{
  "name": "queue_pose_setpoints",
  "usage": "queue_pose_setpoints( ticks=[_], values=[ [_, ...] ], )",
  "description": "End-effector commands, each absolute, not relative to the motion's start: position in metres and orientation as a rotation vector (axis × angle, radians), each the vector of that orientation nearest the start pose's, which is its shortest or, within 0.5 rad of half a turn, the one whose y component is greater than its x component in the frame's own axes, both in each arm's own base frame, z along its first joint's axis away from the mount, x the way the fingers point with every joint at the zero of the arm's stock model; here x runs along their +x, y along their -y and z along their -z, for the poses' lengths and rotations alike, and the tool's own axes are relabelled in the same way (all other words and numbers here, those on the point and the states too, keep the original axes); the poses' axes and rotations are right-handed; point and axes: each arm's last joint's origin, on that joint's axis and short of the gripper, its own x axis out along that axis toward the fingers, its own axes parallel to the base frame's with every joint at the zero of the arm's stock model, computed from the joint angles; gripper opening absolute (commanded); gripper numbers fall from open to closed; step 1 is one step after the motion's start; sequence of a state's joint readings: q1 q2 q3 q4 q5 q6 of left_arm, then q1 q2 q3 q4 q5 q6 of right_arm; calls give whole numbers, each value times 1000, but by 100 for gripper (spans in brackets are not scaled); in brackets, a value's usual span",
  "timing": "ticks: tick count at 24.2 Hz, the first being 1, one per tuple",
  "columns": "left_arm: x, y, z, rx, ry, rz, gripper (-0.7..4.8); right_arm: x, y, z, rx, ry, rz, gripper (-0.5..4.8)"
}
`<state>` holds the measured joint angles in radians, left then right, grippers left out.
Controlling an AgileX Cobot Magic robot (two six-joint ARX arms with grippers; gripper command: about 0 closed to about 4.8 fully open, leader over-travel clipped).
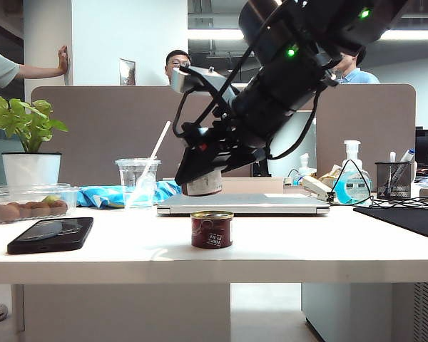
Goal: Stack a can of tomatoes on the right onto the can of tomatoes on the left.
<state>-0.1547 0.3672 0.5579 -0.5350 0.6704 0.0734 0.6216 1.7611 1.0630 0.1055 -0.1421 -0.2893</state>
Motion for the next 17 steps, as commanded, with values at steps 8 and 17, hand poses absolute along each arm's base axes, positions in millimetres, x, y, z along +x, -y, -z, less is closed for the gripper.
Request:
queue_pose_setpoints(
  ticks=[8, 17],
  values=[
    [84, 31, -274, -17, -297, 832, -2, 302, -222, -193, -435, -548, -819, 180],
    [84, 31, -274, -17, -297, 832, -2, 302, -221, -191, -440, -575, -818, 180]
  ],
)
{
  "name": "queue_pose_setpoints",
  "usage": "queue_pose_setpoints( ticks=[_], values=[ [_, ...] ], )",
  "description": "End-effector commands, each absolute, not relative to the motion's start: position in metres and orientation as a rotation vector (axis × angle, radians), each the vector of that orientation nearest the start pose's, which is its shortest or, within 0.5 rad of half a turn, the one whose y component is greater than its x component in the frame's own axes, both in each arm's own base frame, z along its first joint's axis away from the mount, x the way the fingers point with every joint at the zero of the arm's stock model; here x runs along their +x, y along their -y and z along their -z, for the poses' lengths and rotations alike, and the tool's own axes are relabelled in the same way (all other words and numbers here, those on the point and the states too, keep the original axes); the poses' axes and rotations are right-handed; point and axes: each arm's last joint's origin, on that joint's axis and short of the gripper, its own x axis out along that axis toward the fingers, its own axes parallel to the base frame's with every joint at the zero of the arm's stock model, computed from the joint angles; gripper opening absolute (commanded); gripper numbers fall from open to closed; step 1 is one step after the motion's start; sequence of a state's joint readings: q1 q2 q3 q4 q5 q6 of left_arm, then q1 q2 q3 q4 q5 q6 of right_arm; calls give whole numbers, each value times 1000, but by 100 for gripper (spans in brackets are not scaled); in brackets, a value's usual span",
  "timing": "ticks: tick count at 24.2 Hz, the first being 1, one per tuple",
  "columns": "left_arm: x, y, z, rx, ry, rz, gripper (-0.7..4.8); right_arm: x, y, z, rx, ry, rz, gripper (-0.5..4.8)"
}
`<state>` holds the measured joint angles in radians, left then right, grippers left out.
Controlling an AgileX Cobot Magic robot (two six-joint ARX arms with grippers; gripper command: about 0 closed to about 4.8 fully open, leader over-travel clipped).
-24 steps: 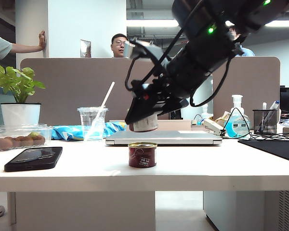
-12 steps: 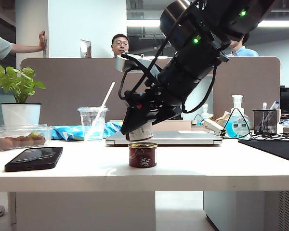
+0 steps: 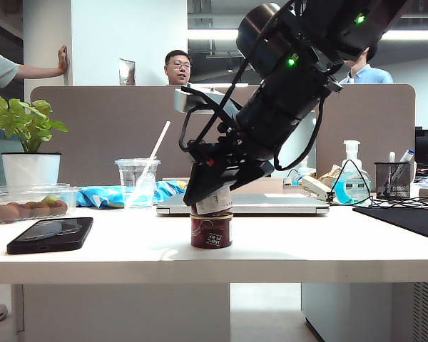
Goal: Stack a can of tomatoes on the right onto the can of tomatoes on the left.
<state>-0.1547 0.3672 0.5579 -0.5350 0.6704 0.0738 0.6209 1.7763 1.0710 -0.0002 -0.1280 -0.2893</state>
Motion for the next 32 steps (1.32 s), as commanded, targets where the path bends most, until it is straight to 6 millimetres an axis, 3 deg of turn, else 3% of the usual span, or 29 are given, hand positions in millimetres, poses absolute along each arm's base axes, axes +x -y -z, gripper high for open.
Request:
queue_pose_setpoints(
  ticks=[1, 8, 11, 25, 28, 30, 32],
  values=[
    [84, 31, -274, -17, -297, 832, -2, 302, -221, -190, -440, -575, -818, 180],
    [84, 31, -274, -18, -297, 832, -2, 304, -222, -186, -440, -578, -818, 186],
    [84, 31, -274, -18, -298, 832, -2, 305, -223, -185, -439, -571, -817, 258],
    [84, 31, -274, -18, -298, 832, -2, 305, -223, -186, -434, -556, -820, 353],
    [84, 31, -274, -18, -298, 832, -2, 306, -224, -188, -427, -529, -823, 399],
    [84, 31, -274, -18, -298, 832, -2, 307, -226, -190, -424, -512, -823, 469],
    [84, 31, -274, -18, -298, 832, -2, 307, -226, -194, -422, -504, -823, 475]
  ],
)
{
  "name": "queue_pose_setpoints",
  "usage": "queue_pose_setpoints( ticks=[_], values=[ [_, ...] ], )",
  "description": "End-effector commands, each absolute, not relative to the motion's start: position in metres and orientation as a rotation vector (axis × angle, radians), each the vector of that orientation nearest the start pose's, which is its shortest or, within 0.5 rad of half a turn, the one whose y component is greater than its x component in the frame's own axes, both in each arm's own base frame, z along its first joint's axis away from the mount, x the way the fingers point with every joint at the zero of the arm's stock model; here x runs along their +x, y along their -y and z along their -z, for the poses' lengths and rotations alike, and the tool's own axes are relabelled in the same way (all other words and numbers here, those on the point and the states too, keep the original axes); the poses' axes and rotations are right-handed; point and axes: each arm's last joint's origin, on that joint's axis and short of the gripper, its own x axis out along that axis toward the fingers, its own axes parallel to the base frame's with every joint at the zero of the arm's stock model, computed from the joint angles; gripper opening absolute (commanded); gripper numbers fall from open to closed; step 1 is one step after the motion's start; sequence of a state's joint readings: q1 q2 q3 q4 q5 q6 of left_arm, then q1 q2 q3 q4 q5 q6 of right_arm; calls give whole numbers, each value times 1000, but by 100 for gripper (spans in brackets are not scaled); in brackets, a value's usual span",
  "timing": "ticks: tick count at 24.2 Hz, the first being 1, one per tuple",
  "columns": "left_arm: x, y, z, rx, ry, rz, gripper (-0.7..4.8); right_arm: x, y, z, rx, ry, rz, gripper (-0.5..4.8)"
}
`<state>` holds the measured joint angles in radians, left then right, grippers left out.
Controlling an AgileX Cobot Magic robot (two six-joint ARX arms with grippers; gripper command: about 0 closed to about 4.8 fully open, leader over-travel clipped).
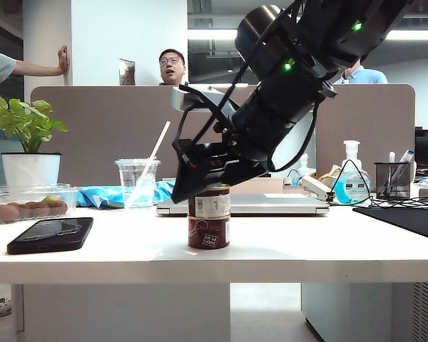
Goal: Stack a can of tomatoes on the right onto the can of tomatoes on the left.
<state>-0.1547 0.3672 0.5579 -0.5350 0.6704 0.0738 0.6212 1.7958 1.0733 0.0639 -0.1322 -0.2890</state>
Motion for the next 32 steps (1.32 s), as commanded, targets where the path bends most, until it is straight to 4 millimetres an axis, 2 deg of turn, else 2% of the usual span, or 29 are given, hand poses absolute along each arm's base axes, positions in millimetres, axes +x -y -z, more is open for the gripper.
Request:
queue_pose_setpoints(
  ticks=[1, 4, 5, 6, 9, 10, 14, 17, 18, 21, 26, 28, 29, 32],
  values=[
    [84, 31, -274, -18, -298, 832, -2, 307, -226, -197, -420, -495, -821, 475],
    [84, 31, -274, -17, -298, 830, -2, 303, -223, -212, -412, -459, -819, 468],
    [84, 31, -274, -17, -298, 827, -2, 301, -222, -219, -409, -446, -818, 440],
    [84, 31, -274, -16, -298, 824, -2, 294, -217, -237, -402, -416, -817, 255],
    [85, 31, -275, -9, -295, 793, -2, 280, -207, -265, -391, -370, -817, -19],
    [85, 31, -275, -7, -292, 787, -2, 269, -198, -283, -381, -339, -808, -5],
    [87, 31, -282, -22, -221, 784, -2, 227, -166, -326, -345, -190, -710, -5],
    [90, 31, -294, -40, -112, 775, -2, 192, -137, -337, -257, -61, -597, -5],
    [89, 30, -299, -41, -60, 744, -2, 177, -125, -335, -229, -13, -550, -5],
    [89, 28, -304, -33, -6, 655, -2, 156, -108, -326, -191, 38, -485, -5],
    [91, 24, -299, -28, 53, 495, -2, 130, -86, -310, -102, 86, -415, -5],
    [96, 25, -286, -29, 81, 488, -2, 117, -77, -301, -84, 121, -405, -5],
    [101, 25, -271, -30, 70, 468, -2, 110, -72, -295, -77, 135, -404, -5],
    [108, 25, -246, -37, 3, 436, -2, 103, -67, -284, -72, 146, -402, -5]
  ],
)
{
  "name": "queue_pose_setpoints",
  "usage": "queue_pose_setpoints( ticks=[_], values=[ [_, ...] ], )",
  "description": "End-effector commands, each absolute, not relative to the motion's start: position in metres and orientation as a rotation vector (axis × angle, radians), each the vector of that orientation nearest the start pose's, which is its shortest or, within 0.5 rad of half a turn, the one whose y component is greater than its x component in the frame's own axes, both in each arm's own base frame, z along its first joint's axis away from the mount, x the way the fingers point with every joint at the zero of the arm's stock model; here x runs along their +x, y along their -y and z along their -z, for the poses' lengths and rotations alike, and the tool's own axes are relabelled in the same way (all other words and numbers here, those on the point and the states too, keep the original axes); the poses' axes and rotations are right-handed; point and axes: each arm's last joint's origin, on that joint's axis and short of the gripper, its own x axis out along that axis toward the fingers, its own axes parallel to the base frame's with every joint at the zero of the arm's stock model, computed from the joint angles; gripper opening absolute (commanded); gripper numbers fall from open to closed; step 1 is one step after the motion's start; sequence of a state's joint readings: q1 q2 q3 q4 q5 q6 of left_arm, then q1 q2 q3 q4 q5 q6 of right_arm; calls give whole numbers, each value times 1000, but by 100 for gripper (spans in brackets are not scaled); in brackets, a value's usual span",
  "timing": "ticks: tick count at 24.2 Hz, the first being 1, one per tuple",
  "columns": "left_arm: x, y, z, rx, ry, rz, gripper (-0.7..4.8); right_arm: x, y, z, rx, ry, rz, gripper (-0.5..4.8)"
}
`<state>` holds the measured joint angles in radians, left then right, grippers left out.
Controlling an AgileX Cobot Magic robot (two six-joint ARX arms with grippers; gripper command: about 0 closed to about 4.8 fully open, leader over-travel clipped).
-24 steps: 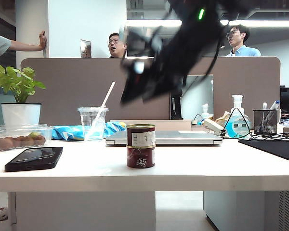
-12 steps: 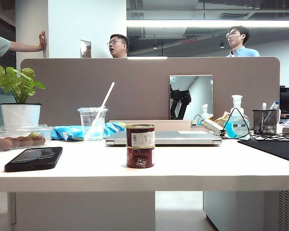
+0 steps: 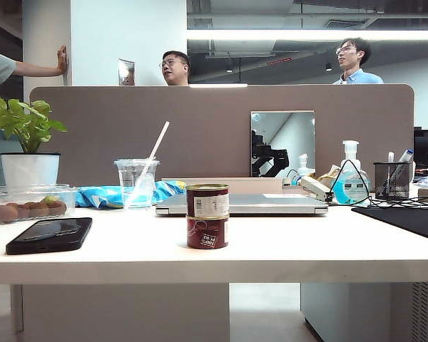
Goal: Stack a can of tomatoes on the right onto the can of tomatoes on the left.
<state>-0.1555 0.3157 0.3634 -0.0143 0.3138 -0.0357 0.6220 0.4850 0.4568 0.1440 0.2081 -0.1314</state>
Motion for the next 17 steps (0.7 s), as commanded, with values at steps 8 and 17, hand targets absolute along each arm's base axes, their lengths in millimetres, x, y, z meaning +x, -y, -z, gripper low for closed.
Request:
queue_pose_setpoints(
  ticks=[8, 17],
  values=[
    [112, 25, -209, -41, -106, 396, -2, 96, -61, -253, -79, 129, -408, -5],
    [112, 25, -207, -42, -127, 399, -2, 97, -66, -222, -62, 0, -511, 23]
  ],
)
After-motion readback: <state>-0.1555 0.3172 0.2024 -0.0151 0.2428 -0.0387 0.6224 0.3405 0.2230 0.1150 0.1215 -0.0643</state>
